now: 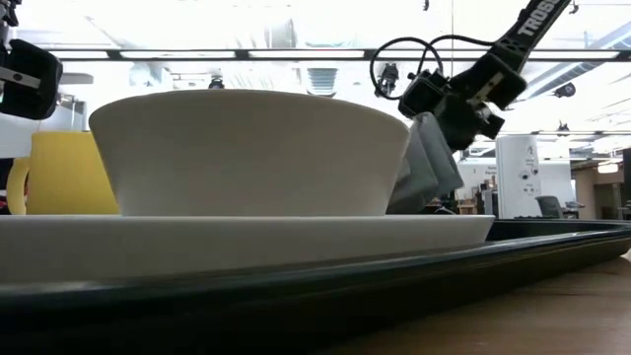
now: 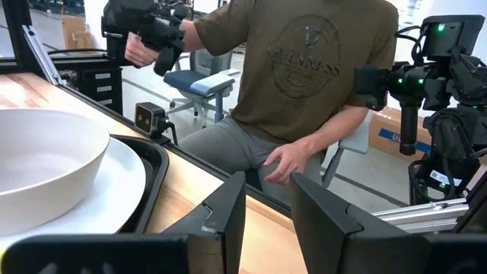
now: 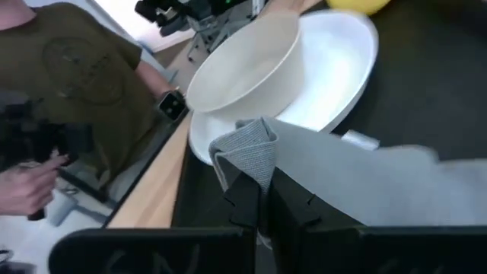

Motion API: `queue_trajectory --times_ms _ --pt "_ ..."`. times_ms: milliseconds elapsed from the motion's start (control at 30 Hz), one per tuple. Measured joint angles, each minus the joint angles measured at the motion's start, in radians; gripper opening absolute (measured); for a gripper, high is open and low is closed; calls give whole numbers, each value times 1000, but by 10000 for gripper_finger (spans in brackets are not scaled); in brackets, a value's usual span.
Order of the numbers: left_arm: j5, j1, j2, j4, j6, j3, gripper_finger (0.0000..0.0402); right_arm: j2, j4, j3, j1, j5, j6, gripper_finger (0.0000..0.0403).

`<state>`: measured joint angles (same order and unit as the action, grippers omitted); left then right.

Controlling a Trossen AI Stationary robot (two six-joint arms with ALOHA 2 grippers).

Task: Set up tray
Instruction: Put the gray napkin on the black tray to the right of the white plate

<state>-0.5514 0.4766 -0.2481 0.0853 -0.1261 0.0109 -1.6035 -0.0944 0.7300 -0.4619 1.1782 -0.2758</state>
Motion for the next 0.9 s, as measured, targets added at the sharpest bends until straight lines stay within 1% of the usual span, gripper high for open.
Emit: queue_trajectory --times_ms 233,567,733,900 --pt "-4 0 0 0 0 0 88 -3 0 -57 60 -1 54 9" --pt "-4 0 0 0 0 0 88 -2 -4 -85 111 -2 208 13" --pt "-4 0 0 0 0 0 88 -2 -7 -77 113 -1 259 39" --pt "-3 0 0 0 0 0 88 0 -115 -54 113 1 237 91"
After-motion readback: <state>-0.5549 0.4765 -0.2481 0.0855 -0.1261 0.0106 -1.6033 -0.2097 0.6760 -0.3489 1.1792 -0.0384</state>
